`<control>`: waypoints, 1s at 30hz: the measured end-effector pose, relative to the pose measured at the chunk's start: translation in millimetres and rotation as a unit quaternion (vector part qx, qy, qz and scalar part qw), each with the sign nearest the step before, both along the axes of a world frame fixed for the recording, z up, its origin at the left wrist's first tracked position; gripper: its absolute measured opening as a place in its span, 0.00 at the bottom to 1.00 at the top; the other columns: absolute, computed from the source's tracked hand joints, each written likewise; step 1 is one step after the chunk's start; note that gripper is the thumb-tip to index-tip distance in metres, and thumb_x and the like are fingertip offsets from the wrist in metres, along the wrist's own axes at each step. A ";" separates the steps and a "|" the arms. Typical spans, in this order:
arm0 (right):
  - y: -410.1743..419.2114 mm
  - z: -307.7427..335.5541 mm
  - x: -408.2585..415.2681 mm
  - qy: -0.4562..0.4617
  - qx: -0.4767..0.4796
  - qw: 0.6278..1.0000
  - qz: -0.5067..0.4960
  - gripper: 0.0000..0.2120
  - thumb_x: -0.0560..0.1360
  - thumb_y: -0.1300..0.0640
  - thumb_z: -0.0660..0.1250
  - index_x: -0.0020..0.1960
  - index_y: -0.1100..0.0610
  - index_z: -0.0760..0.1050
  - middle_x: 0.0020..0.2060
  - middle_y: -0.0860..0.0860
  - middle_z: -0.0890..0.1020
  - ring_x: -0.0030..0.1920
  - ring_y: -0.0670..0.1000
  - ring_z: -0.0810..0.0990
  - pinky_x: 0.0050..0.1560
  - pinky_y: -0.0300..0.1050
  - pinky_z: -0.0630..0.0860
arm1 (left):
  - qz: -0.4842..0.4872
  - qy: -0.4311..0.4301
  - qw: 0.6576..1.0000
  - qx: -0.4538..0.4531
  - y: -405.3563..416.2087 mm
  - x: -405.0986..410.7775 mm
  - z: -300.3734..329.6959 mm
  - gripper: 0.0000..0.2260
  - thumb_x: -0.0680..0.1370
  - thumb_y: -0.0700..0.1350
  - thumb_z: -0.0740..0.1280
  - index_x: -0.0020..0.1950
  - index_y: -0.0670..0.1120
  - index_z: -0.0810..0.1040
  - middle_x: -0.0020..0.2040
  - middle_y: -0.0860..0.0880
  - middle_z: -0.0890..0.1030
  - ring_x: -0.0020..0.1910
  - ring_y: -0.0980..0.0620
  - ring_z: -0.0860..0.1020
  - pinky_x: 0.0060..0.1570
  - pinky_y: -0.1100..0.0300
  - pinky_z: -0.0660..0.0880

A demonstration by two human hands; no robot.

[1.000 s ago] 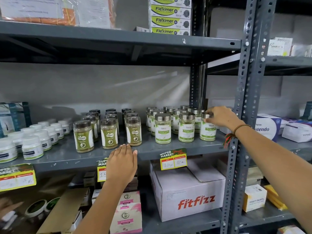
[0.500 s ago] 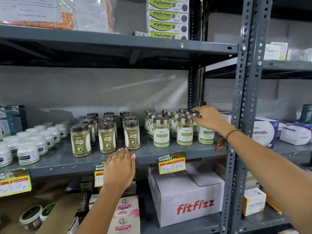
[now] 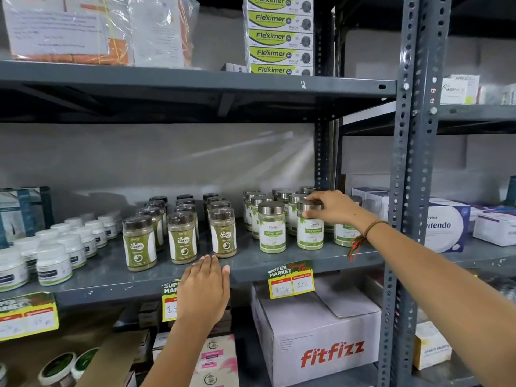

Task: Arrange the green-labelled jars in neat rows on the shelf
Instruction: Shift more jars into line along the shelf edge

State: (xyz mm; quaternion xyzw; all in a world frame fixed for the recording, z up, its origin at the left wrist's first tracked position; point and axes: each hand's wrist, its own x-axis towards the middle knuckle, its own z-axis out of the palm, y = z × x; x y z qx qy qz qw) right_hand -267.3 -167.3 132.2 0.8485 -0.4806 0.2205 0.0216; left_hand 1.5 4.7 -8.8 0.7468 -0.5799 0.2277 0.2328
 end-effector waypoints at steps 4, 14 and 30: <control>-2.0 0.6 -0.6 -0.009 0.017 1.000 0.010 0.29 0.72 0.38 0.69 0.66 0.54 0.75 0.58 0.53 0.82 0.57 0.54 0.80 0.59 0.51 0.76 | -0.003 0.004 1.000 -0.002 1.1 -1.1 1.0 0.26 0.79 0.54 0.49 0.63 0.39 0.75 0.61 0.40 0.80 0.62 0.44 0.77 0.63 0.48 0.73; 27.8 13.3 43.8 -0.042 -0.146 0.986 0.065 0.37 0.74 0.33 0.63 0.76 0.52 0.66 0.71 0.53 0.74 0.70 0.55 0.72 0.74 0.58 0.61 | 0.007 0.000 1.000 0.005 -2.7 0.1 -0.6 0.25 0.80 0.55 0.47 0.68 0.42 0.70 0.66 0.43 0.76 0.67 0.47 0.72 0.68 0.51 0.67; 51.3 3.9 176.5 0.020 0.032 0.980 0.194 0.30 0.75 0.46 0.70 0.74 0.53 0.69 0.72 0.55 0.73 0.72 0.57 0.71 0.71 0.48 0.67 | 0.015 0.010 1.000 0.014 -5.5 0.8 -1.5 0.26 0.80 0.55 0.44 0.71 0.44 0.66 0.71 0.45 0.71 0.70 0.49 0.67 0.71 0.53 0.63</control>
